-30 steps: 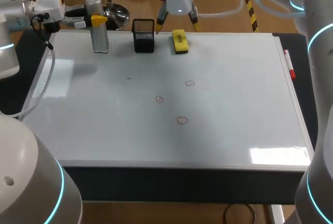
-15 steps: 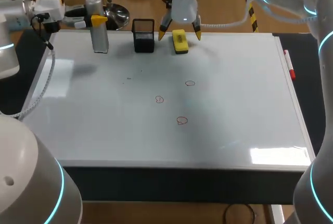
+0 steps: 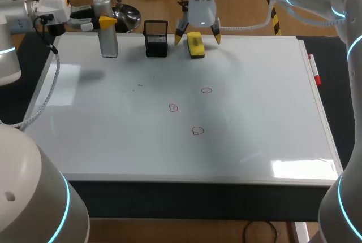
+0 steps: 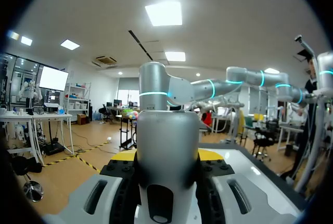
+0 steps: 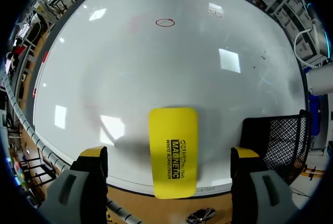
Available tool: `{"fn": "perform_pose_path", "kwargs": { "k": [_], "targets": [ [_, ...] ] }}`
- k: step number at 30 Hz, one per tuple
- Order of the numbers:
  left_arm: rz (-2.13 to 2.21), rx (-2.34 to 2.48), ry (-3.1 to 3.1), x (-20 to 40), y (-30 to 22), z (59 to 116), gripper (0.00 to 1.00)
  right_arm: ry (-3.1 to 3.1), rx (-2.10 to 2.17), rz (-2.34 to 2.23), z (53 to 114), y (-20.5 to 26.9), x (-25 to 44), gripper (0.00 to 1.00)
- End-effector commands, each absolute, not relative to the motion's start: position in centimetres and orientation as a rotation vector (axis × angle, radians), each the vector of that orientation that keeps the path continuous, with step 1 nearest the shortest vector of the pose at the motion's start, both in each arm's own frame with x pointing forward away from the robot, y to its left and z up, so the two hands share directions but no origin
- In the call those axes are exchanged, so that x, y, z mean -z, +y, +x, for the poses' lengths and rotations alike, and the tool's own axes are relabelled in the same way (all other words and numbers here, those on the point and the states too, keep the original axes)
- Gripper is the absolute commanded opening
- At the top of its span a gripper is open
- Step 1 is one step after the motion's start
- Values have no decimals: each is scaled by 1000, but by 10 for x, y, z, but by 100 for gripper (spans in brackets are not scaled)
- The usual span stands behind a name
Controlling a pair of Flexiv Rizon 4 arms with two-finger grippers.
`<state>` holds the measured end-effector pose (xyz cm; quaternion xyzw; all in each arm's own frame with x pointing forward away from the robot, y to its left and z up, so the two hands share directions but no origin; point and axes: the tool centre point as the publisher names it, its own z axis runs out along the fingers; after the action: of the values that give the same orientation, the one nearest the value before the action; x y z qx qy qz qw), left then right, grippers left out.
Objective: Pick up the inspection probe, press it on each red-marked spot on the whiteboard one by one, put down the probe, pick up the eraser, and wipe off all the red marks.
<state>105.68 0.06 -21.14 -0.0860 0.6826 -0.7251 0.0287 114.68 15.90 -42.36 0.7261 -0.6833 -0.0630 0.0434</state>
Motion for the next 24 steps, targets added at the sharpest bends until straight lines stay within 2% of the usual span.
{"fn": "perform_pose_path", "kwargs": {
  "k": [1,16,19,20,22,24],
  "targets": [
    [-269,2233,2104,210,0,1055,0,-2083,185,2222,1146,157,420,100],
    [-269,2233,2104,210,0,1055,0,-2016,172,2226,1152,166,430,100],
    [-269,2233,2104,210,0,1055,0,-2020,175,2223,1153,166,430,88],
    [-269,2233,2104,210,0,1055,0,-2022,176,2222,1153,166,430,79],
    [-269,2233,2104,210,0,1055,0,-2021,177,2220,1153,167,431,84],
    [-269,2233,2104,210,0,1055,0,-2019,180,2219,1152,167,432,75]
  ]
}}
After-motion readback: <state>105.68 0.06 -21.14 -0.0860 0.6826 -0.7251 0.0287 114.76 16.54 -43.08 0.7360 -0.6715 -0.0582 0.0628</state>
